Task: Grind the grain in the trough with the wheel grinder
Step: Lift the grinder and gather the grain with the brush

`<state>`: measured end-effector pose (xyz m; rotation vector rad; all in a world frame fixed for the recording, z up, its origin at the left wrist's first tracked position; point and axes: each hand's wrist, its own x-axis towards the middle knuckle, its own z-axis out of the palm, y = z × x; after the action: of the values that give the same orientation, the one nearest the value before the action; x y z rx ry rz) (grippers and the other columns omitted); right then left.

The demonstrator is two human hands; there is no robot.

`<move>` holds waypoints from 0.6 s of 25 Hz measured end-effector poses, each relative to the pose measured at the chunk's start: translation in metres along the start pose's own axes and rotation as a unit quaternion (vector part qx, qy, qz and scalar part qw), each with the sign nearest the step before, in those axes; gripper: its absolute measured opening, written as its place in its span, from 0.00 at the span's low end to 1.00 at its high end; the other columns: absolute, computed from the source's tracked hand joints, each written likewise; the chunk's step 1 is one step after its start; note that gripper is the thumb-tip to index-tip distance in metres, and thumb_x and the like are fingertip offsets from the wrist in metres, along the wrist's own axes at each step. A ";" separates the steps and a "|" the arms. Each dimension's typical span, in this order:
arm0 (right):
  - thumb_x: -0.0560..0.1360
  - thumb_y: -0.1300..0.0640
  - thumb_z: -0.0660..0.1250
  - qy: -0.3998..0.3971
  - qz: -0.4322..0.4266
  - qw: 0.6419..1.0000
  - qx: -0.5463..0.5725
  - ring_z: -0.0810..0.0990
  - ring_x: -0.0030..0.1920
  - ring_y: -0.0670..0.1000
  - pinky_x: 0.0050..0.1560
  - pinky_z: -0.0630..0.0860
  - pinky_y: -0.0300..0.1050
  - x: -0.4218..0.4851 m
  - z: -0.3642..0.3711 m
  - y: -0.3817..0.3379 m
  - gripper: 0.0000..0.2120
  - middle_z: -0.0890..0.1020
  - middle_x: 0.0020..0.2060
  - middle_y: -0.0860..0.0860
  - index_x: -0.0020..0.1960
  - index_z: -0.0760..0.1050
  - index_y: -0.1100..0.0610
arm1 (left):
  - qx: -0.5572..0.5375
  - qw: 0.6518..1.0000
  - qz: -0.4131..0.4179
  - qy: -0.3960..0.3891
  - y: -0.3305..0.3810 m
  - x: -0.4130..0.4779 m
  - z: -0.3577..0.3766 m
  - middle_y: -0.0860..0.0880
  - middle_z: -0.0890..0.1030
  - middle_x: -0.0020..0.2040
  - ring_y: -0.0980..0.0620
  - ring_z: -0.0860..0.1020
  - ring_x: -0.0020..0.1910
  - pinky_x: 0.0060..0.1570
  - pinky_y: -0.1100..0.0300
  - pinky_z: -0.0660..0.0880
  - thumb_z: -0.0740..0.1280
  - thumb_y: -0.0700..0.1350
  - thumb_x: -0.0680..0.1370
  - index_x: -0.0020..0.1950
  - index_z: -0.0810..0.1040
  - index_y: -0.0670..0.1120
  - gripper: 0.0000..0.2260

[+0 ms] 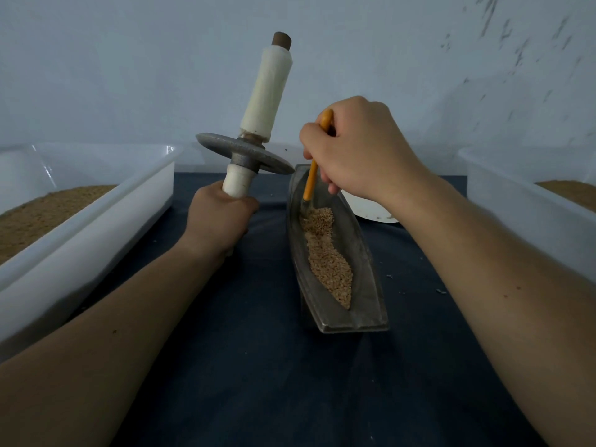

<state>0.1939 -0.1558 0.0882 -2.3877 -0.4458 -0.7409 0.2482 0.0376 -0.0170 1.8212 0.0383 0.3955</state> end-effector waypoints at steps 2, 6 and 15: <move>0.79 0.53 0.61 0.014 0.001 1.000 0.002 0.82 0.27 0.54 0.34 0.82 0.55 0.000 -0.003 -0.002 0.17 0.83 0.32 0.60 0.44 0.80 0.66 | 0.000 1.000 0.004 -0.001 0.000 0.000 0.000 0.46 0.77 0.34 0.52 0.76 0.30 0.29 0.57 0.76 0.72 0.43 0.71 0.44 0.76 0.47 0.06; 0.78 0.52 0.61 -0.026 0.007 0.999 -0.018 0.83 0.28 0.55 0.35 0.82 0.57 0.001 -0.007 -0.004 0.18 0.84 0.37 0.60 0.45 0.79 0.67 | 0.004 1.000 0.004 -0.001 0.001 -0.001 0.000 0.46 0.78 0.36 0.52 0.77 0.31 0.29 0.59 0.75 0.72 0.43 0.71 0.45 0.77 0.47 0.06; 0.78 0.50 0.59 -0.049 0.021 0.996 -0.069 0.83 0.43 0.61 0.45 0.81 0.59 -0.003 -0.015 -0.006 0.20 0.85 0.44 0.60 0.48 0.80 0.67 | -0.001 1.000 -0.001 -0.005 0.003 -0.002 -0.002 0.45 0.77 0.36 0.51 0.76 0.31 0.31 0.57 0.77 0.72 0.43 0.72 0.45 0.76 0.47 0.06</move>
<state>0.1833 -0.1610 0.0988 -2.5629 -0.3947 -0.6582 0.2455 0.0377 -0.0143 1.8209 0.0328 0.3839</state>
